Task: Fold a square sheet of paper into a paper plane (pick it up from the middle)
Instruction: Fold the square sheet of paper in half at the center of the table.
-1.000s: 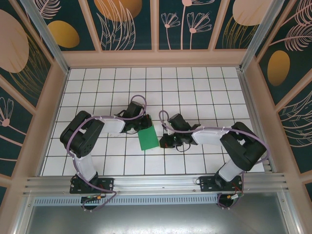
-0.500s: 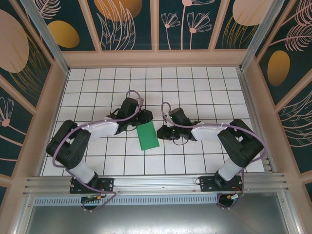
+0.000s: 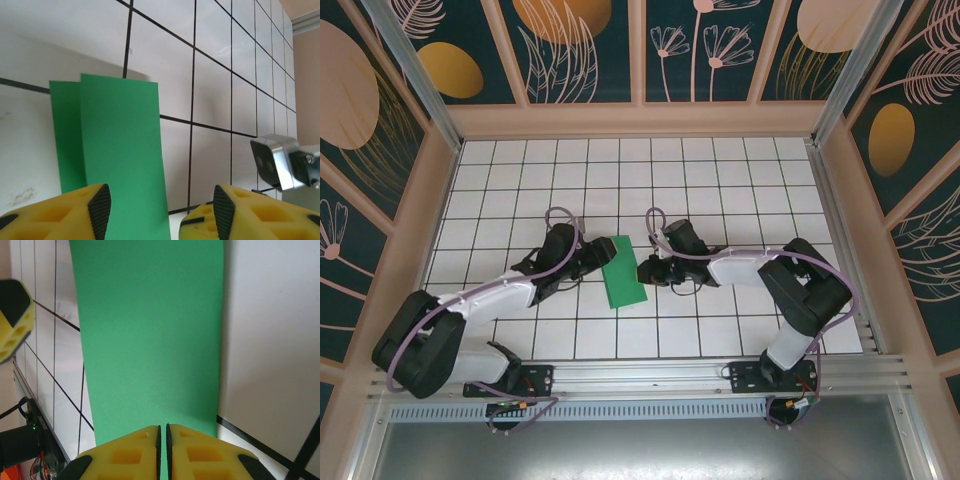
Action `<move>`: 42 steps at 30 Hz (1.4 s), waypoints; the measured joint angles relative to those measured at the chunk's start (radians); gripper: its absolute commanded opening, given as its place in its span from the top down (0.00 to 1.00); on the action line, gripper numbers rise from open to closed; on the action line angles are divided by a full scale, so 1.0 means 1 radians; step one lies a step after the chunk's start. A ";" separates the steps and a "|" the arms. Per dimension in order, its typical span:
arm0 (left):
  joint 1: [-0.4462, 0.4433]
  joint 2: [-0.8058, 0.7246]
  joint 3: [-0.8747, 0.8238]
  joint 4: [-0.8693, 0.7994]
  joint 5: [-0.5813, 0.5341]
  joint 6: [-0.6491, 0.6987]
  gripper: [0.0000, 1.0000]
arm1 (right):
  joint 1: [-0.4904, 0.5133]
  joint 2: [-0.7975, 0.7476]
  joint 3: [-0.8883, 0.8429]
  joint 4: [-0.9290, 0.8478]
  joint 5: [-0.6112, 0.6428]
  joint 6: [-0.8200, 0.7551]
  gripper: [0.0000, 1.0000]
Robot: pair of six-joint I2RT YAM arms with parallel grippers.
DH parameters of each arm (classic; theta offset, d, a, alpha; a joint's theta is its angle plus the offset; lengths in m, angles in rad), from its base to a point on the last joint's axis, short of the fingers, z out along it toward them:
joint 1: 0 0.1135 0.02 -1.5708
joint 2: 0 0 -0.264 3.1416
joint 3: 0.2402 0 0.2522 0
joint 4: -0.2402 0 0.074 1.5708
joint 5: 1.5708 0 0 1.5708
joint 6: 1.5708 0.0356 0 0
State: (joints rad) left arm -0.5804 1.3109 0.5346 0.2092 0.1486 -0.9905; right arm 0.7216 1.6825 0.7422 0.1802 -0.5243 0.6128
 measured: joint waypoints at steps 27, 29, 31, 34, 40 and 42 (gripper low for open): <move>0.000 0.155 -0.044 0.024 0.053 -0.036 0.99 | -0.013 0.079 0.052 0.051 -0.040 0.029 0.84; 0.000 0.162 -0.042 0.017 0.048 -0.031 1.00 | -0.013 0.086 0.060 0.050 -0.050 0.026 0.84; 0.000 0.169 -0.041 0.010 0.045 -0.024 1.00 | -0.013 0.093 0.065 0.050 -0.054 0.023 0.84; 0.000 0.178 -0.036 0.003 0.044 -0.019 1.00 | -0.013 0.106 0.074 0.049 -0.059 0.021 0.84; 0.000 0.200 -0.031 0.003 0.045 -0.012 1.00 | -0.011 0.127 0.076 0.042 -0.060 0.014 0.85; 0.000 0.202 -0.030 0.003 0.044 -0.011 1.00 | -0.011 0.133 0.076 0.040 -0.060 0.013 0.85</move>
State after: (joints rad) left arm -0.5808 1.5131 0.5045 0.2127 0.1928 -1.0019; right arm 0.7105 1.8156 0.8185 0.2199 -0.5842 0.6262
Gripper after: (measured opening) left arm 0.066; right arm 0.150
